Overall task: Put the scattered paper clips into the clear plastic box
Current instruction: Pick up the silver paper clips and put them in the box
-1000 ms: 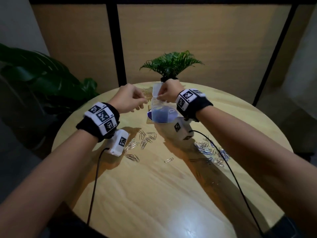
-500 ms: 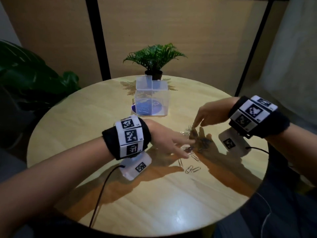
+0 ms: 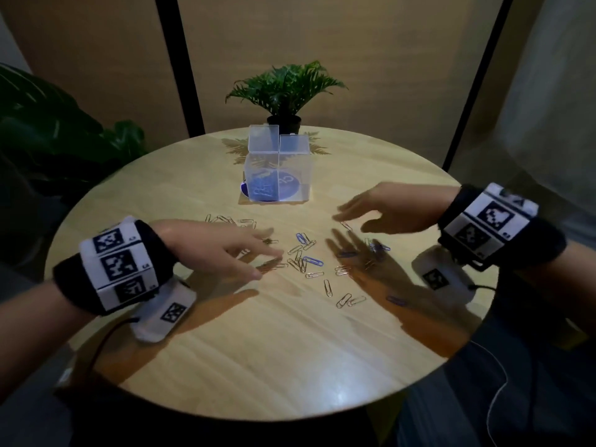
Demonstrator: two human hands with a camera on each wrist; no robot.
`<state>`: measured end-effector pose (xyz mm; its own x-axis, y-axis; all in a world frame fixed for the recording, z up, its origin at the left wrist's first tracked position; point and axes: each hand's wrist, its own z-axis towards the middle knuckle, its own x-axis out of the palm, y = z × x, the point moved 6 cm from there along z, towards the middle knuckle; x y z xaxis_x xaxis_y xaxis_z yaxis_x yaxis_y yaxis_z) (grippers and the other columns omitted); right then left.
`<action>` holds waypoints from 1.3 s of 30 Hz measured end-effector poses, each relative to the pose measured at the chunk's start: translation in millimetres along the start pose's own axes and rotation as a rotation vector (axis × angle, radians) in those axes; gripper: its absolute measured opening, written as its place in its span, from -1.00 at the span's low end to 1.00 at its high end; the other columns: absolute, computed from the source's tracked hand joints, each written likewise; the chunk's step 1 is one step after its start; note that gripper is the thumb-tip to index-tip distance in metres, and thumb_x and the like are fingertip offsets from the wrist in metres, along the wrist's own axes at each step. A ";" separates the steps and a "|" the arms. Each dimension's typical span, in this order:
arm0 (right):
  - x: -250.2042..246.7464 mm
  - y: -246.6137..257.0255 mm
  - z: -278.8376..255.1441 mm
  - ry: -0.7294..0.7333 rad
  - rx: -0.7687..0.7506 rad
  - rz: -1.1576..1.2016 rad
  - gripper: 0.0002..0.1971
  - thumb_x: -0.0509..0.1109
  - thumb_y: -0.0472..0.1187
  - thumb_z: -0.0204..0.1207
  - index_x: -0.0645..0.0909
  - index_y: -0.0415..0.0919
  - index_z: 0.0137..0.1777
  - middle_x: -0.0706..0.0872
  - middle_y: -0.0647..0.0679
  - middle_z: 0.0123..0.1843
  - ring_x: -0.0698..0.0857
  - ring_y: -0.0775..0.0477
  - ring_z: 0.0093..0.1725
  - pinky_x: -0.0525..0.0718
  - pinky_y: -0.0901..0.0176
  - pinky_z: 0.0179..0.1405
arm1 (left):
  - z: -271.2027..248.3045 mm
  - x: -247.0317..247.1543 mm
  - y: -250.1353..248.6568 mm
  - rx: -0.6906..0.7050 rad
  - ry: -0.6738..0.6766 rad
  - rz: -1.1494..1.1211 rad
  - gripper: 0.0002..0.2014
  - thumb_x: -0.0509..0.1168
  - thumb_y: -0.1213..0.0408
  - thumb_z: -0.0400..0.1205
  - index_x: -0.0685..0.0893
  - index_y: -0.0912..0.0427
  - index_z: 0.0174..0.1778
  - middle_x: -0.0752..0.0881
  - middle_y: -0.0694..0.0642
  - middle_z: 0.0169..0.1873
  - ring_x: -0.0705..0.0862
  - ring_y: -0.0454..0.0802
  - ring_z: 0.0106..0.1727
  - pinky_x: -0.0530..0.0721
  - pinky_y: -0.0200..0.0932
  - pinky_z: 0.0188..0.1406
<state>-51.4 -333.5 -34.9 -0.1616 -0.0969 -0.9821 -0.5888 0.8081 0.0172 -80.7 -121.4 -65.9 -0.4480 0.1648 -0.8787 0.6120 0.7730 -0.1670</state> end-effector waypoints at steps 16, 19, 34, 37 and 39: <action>29.0 -28.9 -21.2 -0.064 0.346 -0.029 -0.70 0.46 0.04 0.46 0.74 -0.12 0.08 0.79 -0.07 0.02 0.74 -0.15 -0.03 0.67 0.10 -0.07 | 61.3 -31.2 -53.7 0.129 -0.465 0.059 -0.81 0.54 0.19 0.42 0.81 0.12 -0.09 0.80 0.04 -0.10 0.75 -0.10 -0.13 0.74 -0.09 -0.06; 27.0 -25.6 -6.1 -0.082 0.363 0.019 -0.77 0.51 0.00 0.41 0.76 -0.09 -0.01 0.79 -0.08 -0.03 0.75 -0.15 -0.05 0.64 0.16 -0.13 | 66.6 -27.6 -57.3 0.098 -0.430 0.113 -0.89 0.55 0.19 0.41 0.84 0.09 -0.19 0.80 0.05 -0.20 0.69 -0.06 -0.17 0.70 -0.08 -0.13; 12.6 -46.7 11.3 -0.177 0.407 0.334 -0.74 0.56 -0.06 0.38 0.79 -0.24 -0.05 0.80 -0.06 -0.23 0.77 0.03 -0.27 0.74 0.27 -0.37 | 75.1 -20.3 -68.1 0.087 -0.329 0.112 -0.94 0.40 0.40 0.49 0.76 0.29 -0.17 0.76 0.06 -0.25 0.52 -0.27 -0.40 0.44 -0.54 -0.43; 20.1 -31.0 24.6 -0.113 0.429 0.182 -0.70 0.59 0.01 0.33 0.81 -0.21 -0.08 0.84 -0.12 -0.17 0.77 -0.06 -0.28 0.81 0.11 -0.17 | 77.6 -22.5 -67.9 0.096 -0.326 0.109 -0.95 0.38 0.42 0.49 0.73 0.29 -0.16 0.67 -0.01 -0.32 0.51 -0.28 -0.40 0.46 -0.58 -0.46; 20.9 -25.0 29.1 -0.096 0.431 0.158 -0.70 0.56 -0.02 0.36 0.80 -0.25 -0.05 0.84 -0.16 -0.14 0.75 -0.07 -0.28 0.82 0.01 -0.07 | 75.8 -27.5 -63.9 0.106 -0.365 0.070 -0.96 0.39 0.37 0.52 0.67 0.22 -0.14 0.67 0.01 -0.29 0.55 -0.17 -0.33 0.44 -0.51 -0.44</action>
<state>-17.0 -338.8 -61.3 -0.1366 0.0852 -0.9870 -0.1770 0.9782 0.1089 -58.1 -221.8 -65.0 -0.1530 -0.0284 -0.9878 0.7052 0.6971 -0.1292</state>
